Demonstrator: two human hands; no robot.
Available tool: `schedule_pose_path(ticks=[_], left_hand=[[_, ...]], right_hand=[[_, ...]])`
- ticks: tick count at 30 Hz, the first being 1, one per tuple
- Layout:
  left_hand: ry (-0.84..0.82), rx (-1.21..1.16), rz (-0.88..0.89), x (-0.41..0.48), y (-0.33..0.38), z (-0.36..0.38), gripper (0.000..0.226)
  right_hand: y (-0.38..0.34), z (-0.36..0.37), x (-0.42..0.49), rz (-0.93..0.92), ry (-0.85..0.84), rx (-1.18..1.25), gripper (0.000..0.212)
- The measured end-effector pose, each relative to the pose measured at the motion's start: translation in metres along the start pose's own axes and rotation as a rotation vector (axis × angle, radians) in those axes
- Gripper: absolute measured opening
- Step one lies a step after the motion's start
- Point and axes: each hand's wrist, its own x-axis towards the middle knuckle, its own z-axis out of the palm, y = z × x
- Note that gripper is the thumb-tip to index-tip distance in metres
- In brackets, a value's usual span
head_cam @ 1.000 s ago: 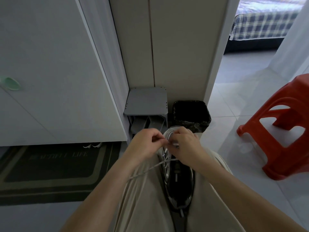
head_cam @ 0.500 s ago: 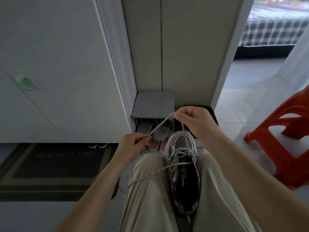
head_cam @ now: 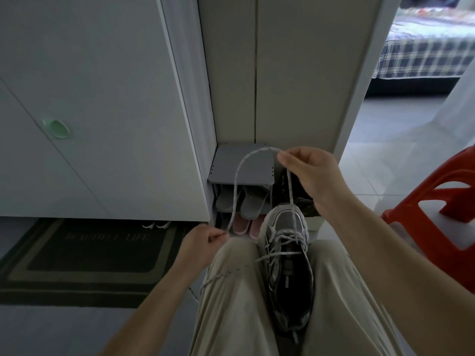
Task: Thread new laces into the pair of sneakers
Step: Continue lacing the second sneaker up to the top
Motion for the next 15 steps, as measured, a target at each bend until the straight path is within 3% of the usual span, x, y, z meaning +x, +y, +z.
schedule_pose_path(ticks=[4, 7, 9, 15], left_hand=[[-0.044, -0.291, -0.049, -0.015, 0.034, 0.014, 0.016], [-0.017, -0.561, -0.168, -0.020, 0.048, 0.025, 0.014], [-0.023, -0.626, -0.197, -0.024, 0.053, 0.033, 0.014], [0.024, -0.674, -0.212, -0.022, 0.058, 0.045, 0.012]], right_hand=[[0.006, 0.021, 0.001, -0.007, -0.098, -0.166, 0.004], [0.022, 0.029, -0.007, -0.049, -0.231, -0.392, 0.018], [0.034, 0.024, -0.018, -0.085, -0.248, -0.547, 0.023], [0.081, -0.007, -0.051, -0.084, -0.225, -0.696, 0.028]])
